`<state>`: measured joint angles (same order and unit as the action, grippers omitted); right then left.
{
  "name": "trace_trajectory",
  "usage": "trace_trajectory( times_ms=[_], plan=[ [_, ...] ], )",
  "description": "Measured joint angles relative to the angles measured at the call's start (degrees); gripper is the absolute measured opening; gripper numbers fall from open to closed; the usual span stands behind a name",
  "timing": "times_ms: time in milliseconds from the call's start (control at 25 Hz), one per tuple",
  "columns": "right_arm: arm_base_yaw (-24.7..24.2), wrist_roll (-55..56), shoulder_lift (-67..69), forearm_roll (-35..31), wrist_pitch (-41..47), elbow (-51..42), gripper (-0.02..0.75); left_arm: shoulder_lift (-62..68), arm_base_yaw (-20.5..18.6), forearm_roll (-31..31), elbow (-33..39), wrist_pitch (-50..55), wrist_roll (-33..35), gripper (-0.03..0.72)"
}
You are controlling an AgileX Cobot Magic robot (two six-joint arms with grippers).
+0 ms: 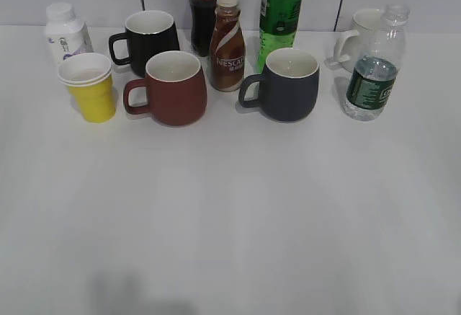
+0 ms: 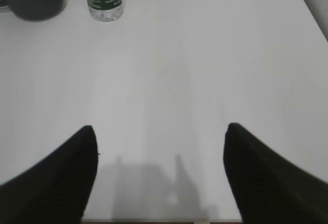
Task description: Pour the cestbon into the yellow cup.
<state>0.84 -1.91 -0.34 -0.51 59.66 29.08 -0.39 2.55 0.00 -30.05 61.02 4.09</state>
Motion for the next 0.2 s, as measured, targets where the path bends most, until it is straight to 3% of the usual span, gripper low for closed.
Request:
trace_trajectory(
  times_ms=[200],
  plan=[
    [0.00, 0.00, 0.00, 0.51, 0.00, 0.00, 0.573, 0.00, 0.00, 0.64, 0.00, 0.00, 0.00, 0.436]
  ],
)
